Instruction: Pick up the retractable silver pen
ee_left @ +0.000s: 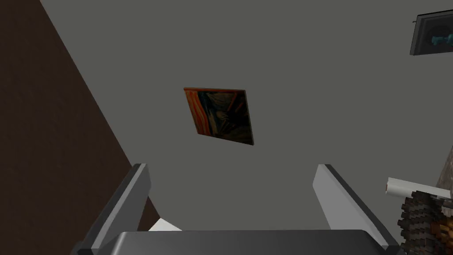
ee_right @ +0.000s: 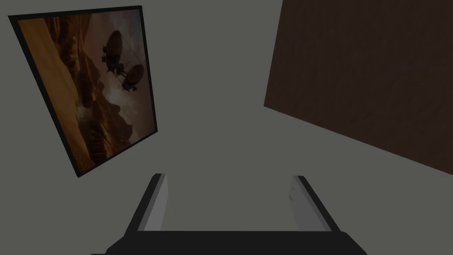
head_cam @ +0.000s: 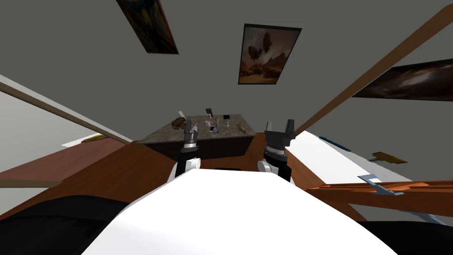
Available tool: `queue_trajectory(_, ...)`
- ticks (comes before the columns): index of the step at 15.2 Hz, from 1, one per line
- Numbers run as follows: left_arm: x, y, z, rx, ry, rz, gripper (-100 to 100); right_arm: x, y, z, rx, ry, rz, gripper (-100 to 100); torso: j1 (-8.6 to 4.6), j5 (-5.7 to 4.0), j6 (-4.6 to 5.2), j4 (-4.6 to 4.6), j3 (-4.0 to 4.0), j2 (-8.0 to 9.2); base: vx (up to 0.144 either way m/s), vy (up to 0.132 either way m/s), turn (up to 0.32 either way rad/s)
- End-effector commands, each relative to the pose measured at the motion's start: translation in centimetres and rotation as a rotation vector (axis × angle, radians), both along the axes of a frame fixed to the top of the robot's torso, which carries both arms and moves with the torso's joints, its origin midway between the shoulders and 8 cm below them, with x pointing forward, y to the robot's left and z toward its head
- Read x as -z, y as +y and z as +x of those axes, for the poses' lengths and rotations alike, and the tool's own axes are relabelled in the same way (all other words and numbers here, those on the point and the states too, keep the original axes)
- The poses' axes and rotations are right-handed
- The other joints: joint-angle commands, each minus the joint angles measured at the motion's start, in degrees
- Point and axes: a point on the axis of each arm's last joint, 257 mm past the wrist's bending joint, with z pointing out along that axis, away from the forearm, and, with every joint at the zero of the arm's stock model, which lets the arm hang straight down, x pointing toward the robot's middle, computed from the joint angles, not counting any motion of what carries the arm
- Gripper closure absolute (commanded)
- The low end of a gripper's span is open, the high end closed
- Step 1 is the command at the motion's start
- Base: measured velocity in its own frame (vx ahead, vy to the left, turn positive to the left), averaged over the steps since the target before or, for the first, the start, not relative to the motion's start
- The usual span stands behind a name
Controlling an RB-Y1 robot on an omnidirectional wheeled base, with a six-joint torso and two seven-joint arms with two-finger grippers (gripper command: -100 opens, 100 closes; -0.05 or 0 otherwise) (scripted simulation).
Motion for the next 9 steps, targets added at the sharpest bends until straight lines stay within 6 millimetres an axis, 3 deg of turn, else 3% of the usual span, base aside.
queue_trajectory(1,0.4,-0.5,0.3,0.023,0.019,0.039,-100,0.0,0.0,0.0,0.000,0.000,0.000,0,0.00,0.00,0.00,0.00,0.00,0.00,0.004,-0.008,-0.021)
queue_trajectory(9,2.5,-1.6,1.7,0.088,0.113,0.148,-100,0.0,0.0,0.0,0.000,0.000,0.000,0,-0.12,-0.03,0.01,-0.02,-0.05,-0.08,0.016,-0.027,-0.031)
